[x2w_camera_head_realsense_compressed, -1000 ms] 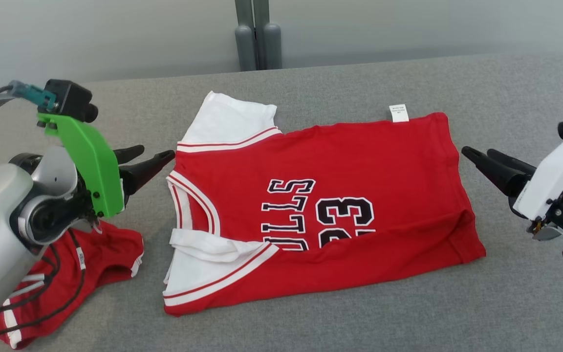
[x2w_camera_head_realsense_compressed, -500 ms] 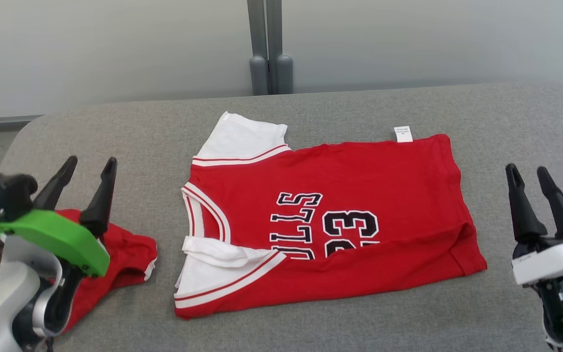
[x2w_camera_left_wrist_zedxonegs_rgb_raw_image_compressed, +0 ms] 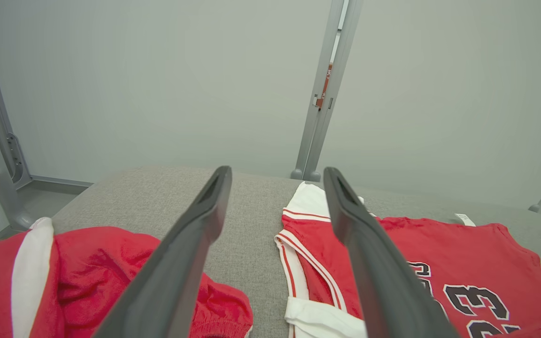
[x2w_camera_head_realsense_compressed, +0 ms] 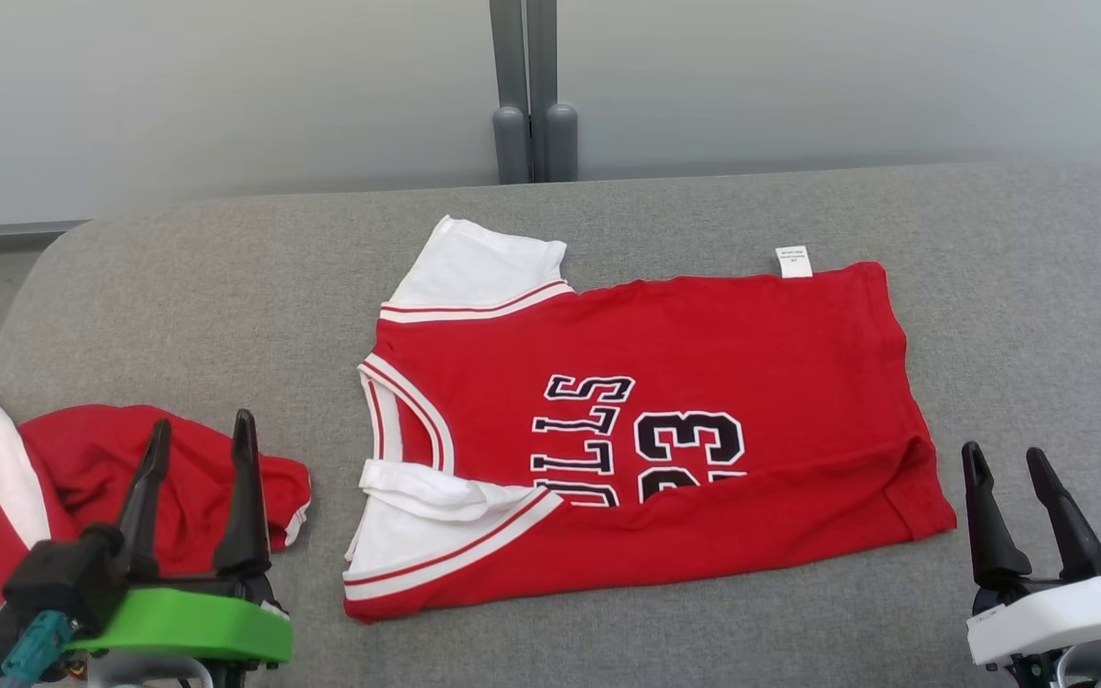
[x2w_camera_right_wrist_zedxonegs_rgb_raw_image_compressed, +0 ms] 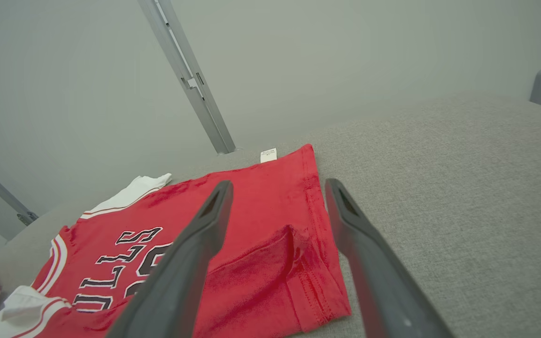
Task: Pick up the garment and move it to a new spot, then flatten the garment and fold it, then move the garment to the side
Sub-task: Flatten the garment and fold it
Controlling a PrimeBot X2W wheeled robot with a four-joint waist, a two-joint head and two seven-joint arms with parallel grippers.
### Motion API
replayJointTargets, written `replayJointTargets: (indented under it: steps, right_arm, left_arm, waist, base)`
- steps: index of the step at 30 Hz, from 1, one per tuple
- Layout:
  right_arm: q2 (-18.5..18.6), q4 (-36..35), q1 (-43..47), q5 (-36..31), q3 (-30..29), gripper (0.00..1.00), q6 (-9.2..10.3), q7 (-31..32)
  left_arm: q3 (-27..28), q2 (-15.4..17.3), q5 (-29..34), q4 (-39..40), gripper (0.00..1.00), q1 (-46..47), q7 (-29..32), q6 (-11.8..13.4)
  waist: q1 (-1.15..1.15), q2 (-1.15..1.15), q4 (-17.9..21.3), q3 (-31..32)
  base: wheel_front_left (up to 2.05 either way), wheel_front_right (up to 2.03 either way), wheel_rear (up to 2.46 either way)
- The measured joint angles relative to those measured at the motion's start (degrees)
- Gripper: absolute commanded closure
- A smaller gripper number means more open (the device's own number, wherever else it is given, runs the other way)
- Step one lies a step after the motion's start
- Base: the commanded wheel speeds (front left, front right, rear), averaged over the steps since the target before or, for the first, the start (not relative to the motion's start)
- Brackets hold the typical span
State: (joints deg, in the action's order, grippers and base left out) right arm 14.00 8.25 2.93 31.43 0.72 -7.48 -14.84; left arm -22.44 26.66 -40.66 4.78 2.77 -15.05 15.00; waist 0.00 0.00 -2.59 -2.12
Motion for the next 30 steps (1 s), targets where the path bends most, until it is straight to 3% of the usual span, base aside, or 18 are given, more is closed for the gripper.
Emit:
replayJointTargets:
  steps: [6,13,19,30]
  right_arm:
    - [-0.83,1.6,1.29,-2.13,-1.55,0.0,0.0,-0.15]
    - [-1.26,2.21,1.55,-3.02,-2.12,0.0,0.0,-0.19]
    - [0.16,6.8,0.56,-3.63,0.4,0.0,0.0,-0.09]
    - [3.57,19.92,-9.26,-3.45,7.09,0.0,-0.01,9.2]
  left_arm:
    - [7.13,-9.26,9.03,-3.91,0.0,-6.71,-0.09,-7.16]
    - [12.33,-14.43,14.05,-7.14,0.0,-8.32,-0.09,-12.88]
    - [11.5,-15.36,15.0,-12.59,0.0,-8.24,0.81,-16.39]
    - [7.3,-13.94,9.22,-16.61,0.0,-7.39,16.01,-20.06]
  waist:
    - [0.0,0.0,0.24,0.48]
    - [0.0,0.0,0.44,1.04]
    - [0.0,0.0,0.5,1.17]
    - [0.0,0.0,0.7,-0.37]
  base:
    - [0.0,0.0,0.0]
    - [0.0,0.0,0.0]
    - [0.0,0.0,0.0]
    - [0.0,0.0,0.0]
